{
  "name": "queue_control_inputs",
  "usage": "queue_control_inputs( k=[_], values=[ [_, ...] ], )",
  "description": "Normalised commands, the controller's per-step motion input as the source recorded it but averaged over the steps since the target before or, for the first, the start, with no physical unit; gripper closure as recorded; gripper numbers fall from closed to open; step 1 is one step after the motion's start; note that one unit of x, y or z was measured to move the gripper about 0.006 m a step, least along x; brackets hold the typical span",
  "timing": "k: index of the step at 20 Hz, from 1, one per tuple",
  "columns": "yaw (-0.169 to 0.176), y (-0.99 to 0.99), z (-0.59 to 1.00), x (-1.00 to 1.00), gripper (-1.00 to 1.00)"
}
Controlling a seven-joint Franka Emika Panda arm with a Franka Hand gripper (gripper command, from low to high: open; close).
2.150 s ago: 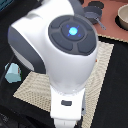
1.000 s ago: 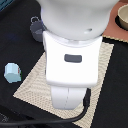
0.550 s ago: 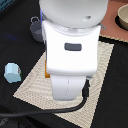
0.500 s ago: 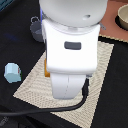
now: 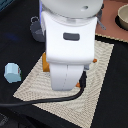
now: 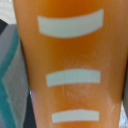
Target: Interact with the objects in diverse but meaningful ways.
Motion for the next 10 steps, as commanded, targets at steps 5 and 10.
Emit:
queue_control_inputs(
  k=[5,10],
  values=[
    [0.017,0.27,-0.15,-0.98,1.0],
    [0.007,0.19,-0.22,-0.96,1.0]
  ],
)
